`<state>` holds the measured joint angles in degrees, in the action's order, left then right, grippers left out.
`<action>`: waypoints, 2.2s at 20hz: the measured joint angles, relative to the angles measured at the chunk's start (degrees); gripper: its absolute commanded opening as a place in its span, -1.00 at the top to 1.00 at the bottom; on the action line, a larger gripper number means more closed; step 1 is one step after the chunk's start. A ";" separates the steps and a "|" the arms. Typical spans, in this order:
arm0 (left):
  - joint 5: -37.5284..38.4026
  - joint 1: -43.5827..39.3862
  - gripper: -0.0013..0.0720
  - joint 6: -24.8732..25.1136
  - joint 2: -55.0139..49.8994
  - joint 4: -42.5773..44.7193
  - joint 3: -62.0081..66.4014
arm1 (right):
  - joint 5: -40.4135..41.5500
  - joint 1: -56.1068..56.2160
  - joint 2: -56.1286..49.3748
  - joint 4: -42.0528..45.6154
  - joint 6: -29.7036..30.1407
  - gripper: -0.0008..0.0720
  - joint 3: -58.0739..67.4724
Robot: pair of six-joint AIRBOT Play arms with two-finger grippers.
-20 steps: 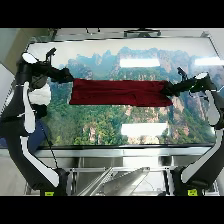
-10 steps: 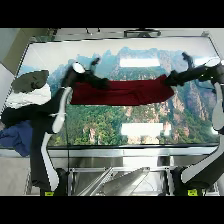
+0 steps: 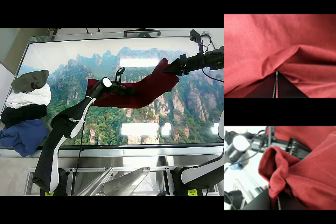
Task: Fold the shirts.
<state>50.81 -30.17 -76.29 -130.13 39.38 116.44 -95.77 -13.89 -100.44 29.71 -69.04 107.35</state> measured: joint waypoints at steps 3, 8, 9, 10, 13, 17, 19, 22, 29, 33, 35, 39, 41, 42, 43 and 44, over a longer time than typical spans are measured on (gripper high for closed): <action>4.02 2.10 0.96 1.49 2.75 -4.02 2.62 | 0.55 1.79 0.28 -0.04 -0.44 0.89 0.09; 15.02 13.68 0.96 6.32 20.20 -11.89 0.15 | 9.64 11.21 -0.55 -0.24 -1.73 0.89 0.09; 16.17 16.85 0.96 7.15 24.74 -12.83 -1.31 | 12.94 14.47 -1.27 -0.24 -1.92 0.89 0.09; 17.22 19.71 0.96 8.07 28.72 -13.49 -2.58 | 16.92 18.12 -2.29 -0.26 -1.97 0.89 0.09; 19.61 27.61 0.96 11.13 38.97 -14.97 -5.97 | 33.48 31.43 -7.93 -0.52 -2.38 -0.13 0.09; 21.51 33.59 0.96 14.29 46.82 -15.80 -11.91 | 56.08 46.47 -17.66 -0.66 -2.34 -0.36 0.09; 22.10 34.91 0.96 15.61 48.52 -16.11 -14.99 | 60.76 49.81 -19.96 -0.17 -2.29 -0.40 0.09; 22.29 35.74 0.96 17.16 49.72 -16.59 -18.71 | 58.12 48.28 -18.97 1.27 -2.14 -0.40 0.09; 22.71 36.22 0.96 19.41 50.36 -16.96 -22.34 | 30.03 28.92 -9.01 6.64 -6.47 -0.25 0.15; 24.41 36.22 0.96 19.82 50.38 -16.98 -22.64 | 20.94 21.27 -7.06 17.05 -12.90 -0.46 -2.08; 25.14 36.22 0.96 19.82 50.38 -17.00 -22.69 | 21.16 19.96 -7.41 19.04 -14.43 -0.46 -5.16; 25.88 36.22 0.96 19.89 50.38 -17.00 -22.71 | 24.15 19.30 -11.85 16.70 -15.23 -0.46 -9.51; 26.23 36.22 0.96 20.02 50.38 -17.03 -22.71 | 24.81 19.21 -14.62 14.32 -14.88 -0.46 -10.29; 26.38 36.22 0.96 20.04 50.38 -17.03 -22.71 | 25.14 19.21 -15.78 13.16 -14.38 -0.45 -10.51; 26.49 36.22 0.96 20.11 50.38 -17.05 -22.71 | 25.18 19.23 -16.79 11.26 -13.86 -0.38 -10.64; 26.60 36.22 0.96 20.26 50.38 -17.05 -22.73 | 25.27 19.39 -17.64 9.42 -12.98 -0.18 -10.71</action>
<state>77.41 6.04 -56.03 -79.75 22.33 93.71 -70.50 5.50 -118.08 39.13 -82.02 96.64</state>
